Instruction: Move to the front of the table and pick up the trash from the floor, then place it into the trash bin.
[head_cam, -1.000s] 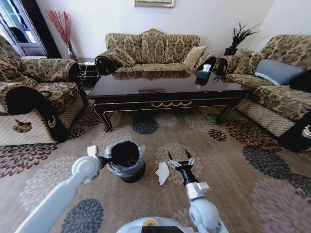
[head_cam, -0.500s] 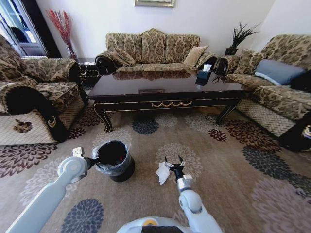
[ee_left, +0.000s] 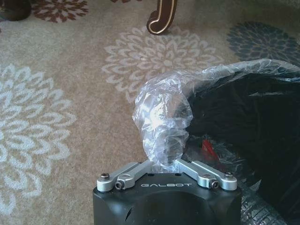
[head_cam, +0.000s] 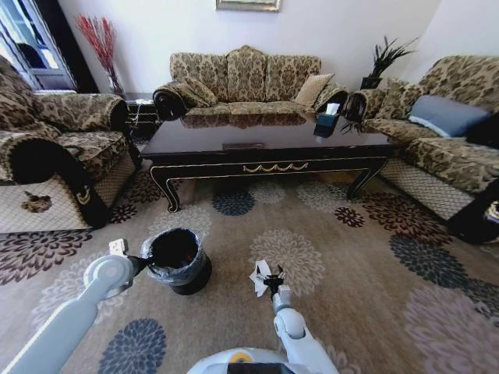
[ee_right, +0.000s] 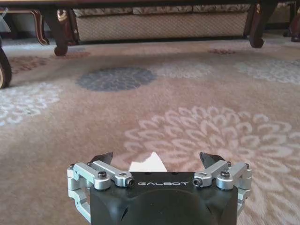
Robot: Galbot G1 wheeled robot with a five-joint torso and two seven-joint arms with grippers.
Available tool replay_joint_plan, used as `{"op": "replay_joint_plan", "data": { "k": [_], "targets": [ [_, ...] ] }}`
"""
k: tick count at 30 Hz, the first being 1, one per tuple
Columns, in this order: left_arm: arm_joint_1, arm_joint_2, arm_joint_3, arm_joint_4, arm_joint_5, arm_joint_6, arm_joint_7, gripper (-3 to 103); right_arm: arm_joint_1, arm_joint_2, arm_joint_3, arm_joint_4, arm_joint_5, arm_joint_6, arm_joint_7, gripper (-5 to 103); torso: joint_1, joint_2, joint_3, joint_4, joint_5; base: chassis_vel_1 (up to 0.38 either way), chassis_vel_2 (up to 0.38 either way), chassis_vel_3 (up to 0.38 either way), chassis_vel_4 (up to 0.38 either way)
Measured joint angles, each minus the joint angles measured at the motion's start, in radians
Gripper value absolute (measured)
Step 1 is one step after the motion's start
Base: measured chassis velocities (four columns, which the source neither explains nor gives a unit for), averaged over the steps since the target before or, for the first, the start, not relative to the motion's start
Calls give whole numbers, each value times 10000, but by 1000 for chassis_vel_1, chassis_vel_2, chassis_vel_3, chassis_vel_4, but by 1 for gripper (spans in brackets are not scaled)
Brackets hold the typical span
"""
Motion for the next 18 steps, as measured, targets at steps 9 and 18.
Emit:
{"op": "replay_joint_plan", "data": {
  "k": [9, 18],
  "targets": [
    [-1, -7, 94, -250, 16, -1, -110, 0, 410, -94, 69, -1239, 3, 187, -182, 100, 0, 0, 0, -1, 0, 0, 0, 0, 0],
    [-42, 115, 94, -277, 41, -6, -139, 0, 846, 125, 94, -1930, 260, -49, -298, 101, 0, 0, 0, 2, 1, 0, 0, 0, 0]
  ]
}}
